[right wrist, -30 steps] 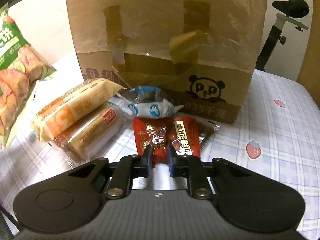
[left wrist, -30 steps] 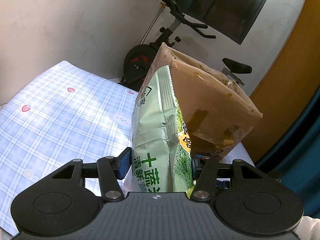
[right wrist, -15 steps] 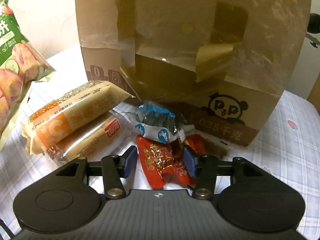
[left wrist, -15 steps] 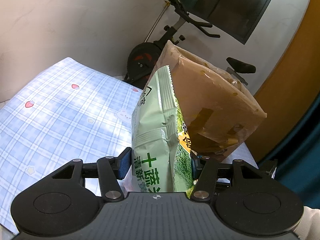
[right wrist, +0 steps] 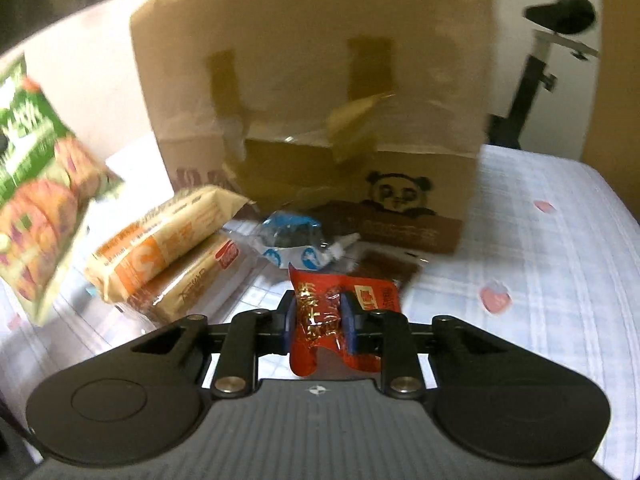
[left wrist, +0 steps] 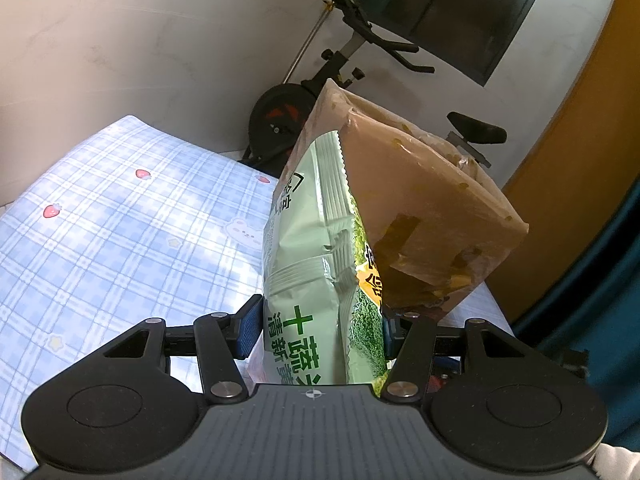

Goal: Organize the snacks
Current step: 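Carry both packets over the box and open both tools to drop them, then lower both tools back to the pile and grasp the orange bar with left tool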

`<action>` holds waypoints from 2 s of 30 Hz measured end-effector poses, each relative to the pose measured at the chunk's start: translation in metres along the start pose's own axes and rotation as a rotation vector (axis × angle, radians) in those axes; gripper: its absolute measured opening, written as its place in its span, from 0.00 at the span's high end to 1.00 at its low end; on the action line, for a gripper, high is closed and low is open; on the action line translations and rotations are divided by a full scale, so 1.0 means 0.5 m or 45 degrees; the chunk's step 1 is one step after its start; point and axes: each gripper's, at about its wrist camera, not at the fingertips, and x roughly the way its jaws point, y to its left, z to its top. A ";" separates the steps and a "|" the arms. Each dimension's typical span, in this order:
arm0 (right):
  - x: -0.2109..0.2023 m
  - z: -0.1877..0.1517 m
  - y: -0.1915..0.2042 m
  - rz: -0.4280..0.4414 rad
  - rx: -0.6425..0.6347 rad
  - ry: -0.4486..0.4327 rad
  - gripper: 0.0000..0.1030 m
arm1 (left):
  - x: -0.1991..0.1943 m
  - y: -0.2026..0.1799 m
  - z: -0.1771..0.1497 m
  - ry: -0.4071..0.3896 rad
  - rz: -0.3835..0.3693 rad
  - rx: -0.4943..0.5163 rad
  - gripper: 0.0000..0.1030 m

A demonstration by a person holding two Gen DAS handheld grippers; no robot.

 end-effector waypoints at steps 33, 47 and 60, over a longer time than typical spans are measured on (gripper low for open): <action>-0.087 0.414 -0.013 0.065 -0.043 -0.555 0.76 | 0.092 -0.240 0.345 -0.446 -0.272 0.420 0.44; -0.005 0.399 -0.046 -0.013 0.096 -0.390 0.46 | 0.246 -0.209 0.343 -0.229 0.036 0.507 0.15; -0.073 0.355 -0.031 -0.003 -0.033 -0.395 0.46 | 0.147 -0.134 0.299 -0.221 0.072 0.407 0.15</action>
